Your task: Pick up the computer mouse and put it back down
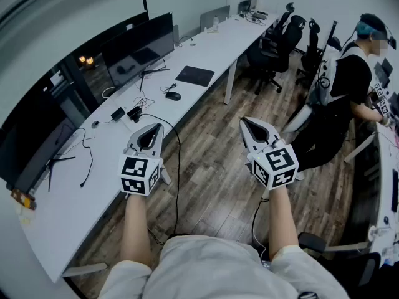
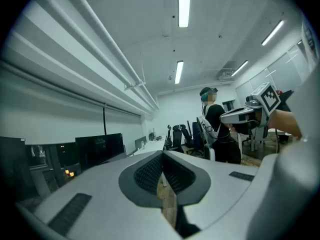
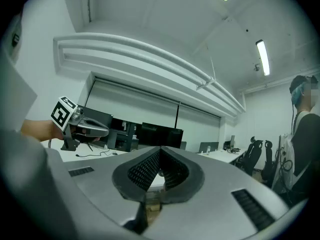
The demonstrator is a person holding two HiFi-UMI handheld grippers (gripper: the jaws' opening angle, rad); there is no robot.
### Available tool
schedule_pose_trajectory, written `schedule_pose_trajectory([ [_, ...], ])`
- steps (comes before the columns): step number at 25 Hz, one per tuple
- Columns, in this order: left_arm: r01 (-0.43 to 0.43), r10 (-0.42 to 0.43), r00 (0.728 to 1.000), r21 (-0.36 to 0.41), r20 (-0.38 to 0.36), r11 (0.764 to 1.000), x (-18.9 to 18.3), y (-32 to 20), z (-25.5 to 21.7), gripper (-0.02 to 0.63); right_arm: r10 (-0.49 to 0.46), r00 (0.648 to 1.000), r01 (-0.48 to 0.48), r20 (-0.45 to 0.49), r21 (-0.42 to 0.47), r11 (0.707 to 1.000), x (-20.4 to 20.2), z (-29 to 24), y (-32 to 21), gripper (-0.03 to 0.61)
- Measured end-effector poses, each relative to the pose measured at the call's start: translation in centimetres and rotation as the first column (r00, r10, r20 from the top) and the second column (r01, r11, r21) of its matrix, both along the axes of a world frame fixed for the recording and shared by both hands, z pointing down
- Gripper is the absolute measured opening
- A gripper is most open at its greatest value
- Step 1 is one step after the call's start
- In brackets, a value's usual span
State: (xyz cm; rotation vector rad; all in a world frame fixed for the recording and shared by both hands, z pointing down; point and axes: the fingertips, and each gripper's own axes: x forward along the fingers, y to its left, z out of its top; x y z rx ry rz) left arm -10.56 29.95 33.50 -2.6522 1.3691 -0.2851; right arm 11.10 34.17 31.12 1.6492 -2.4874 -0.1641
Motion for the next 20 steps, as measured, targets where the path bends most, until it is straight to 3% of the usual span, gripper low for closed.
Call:
schedule_pose_trajectory([
  [4,0.009,-0.009,1.0,-0.017,0.003,1.0,1.1,0.3,1.2,0.015,0.001,1.0,-0.001,0.004,-0.01,1.0,1.4,0.8,0.0,0.014],
  [11,0.02,-0.019,1.0,-0.025,0.007,1.0,2.2,-1.9,1.9,0.015,-0.025,0.994,0.027,0.111,-0.018,0.999,3.1,1.1,-2.1,0.014],
  [15,0.027,-0.027,1.0,-0.023,-0.004,0.999,2.1,-6.4,2.5,0.015,-0.032,0.997,0.033,0.077,-0.021,0.999,3.0,1.8,-6.5,0.014],
  [20,0.04,-0.041,0.999,-0.02,-0.03,0.999,1.3,-15.7,3.6,0.015,-0.024,0.999,0.026,0.038,-0.029,0.999,2.8,2.6,-15.6,0.014],
])
